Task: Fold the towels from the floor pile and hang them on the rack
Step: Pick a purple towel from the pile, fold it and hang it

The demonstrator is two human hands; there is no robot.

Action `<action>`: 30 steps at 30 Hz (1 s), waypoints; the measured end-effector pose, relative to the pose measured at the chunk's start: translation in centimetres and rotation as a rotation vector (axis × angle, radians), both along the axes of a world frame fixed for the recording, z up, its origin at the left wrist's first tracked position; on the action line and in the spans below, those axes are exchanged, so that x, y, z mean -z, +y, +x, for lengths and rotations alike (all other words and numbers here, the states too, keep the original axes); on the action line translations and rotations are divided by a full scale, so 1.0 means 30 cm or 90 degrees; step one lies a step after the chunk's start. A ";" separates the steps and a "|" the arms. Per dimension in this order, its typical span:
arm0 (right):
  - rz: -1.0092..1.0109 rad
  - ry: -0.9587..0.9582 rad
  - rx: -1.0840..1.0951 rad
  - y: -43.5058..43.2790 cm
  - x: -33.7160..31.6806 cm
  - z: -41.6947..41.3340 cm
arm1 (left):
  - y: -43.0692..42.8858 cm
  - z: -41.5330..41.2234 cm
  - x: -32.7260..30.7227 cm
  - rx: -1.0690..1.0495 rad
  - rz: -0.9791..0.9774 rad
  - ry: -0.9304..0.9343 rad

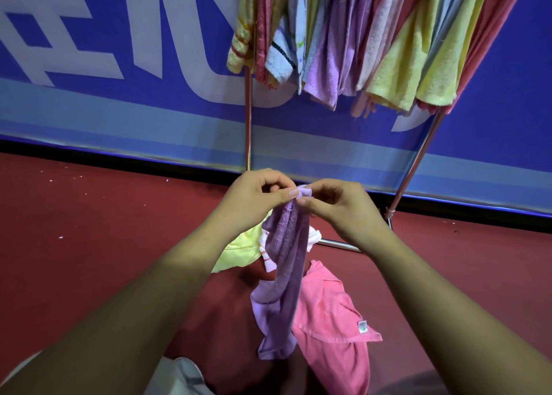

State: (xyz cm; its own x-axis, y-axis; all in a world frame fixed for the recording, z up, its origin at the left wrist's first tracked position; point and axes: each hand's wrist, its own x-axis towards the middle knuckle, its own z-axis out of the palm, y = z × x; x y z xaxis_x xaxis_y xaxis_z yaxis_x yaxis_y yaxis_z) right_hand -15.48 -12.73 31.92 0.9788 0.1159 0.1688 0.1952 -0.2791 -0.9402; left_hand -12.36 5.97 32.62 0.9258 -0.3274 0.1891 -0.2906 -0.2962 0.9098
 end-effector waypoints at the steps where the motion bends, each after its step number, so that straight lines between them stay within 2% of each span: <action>1: -0.008 -0.008 -0.001 0.001 0.005 0.000 | 0.000 0.000 -0.001 -0.002 -0.003 0.002; 4: 0.019 -0.016 0.019 -0.007 0.001 0.006 | 0.004 0.000 -0.018 0.022 0.058 -0.015; 6: 0.071 -0.009 0.026 -0.023 -0.013 0.009 | 0.022 0.010 -0.020 0.091 0.180 -0.024; 9: 0.228 0.029 0.075 -0.051 -0.038 0.022 | 0.066 0.035 0.029 0.141 0.411 0.016; 11: 0.283 0.048 0.126 -0.075 -0.046 0.036 | 0.097 0.045 0.050 0.119 0.459 0.033; 13: 0.247 0.042 0.183 -0.100 -0.047 0.044 | 0.115 0.057 0.039 0.066 0.388 0.027; 16: 0.233 0.048 0.234 -0.124 -0.049 0.053 | 0.113 0.064 -0.025 -0.018 0.198 0.000; 19: 0.233 0.020 0.241 -0.129 -0.086 0.079 | 0.083 0.060 -0.099 -0.079 0.099 -0.055; 21: 0.300 -0.018 0.174 -0.134 -0.157 0.081 | 0.056 0.043 -0.172 -0.061 -0.064 -0.040; 23: 0.446 -0.030 0.041 -0.160 -0.226 0.088 | 0.043 0.030 -0.241 0.012 -0.251 0.022; 24: 0.486 -0.033 -0.014 -0.168 -0.254 0.082 | 0.047 0.033 -0.260 0.033 -0.264 0.022; 27: 0.353 -0.099 0.119 -0.167 -0.252 0.070 | 0.065 0.057 -0.244 -0.033 0.015 -0.099; 28: 0.299 -0.111 0.156 -0.164 -0.230 0.064 | 0.069 0.063 -0.231 -0.061 0.033 -0.104; 30: 0.284 -0.095 0.177 -0.154 -0.199 0.051 | 0.077 0.061 -0.221 -0.081 0.001 -0.104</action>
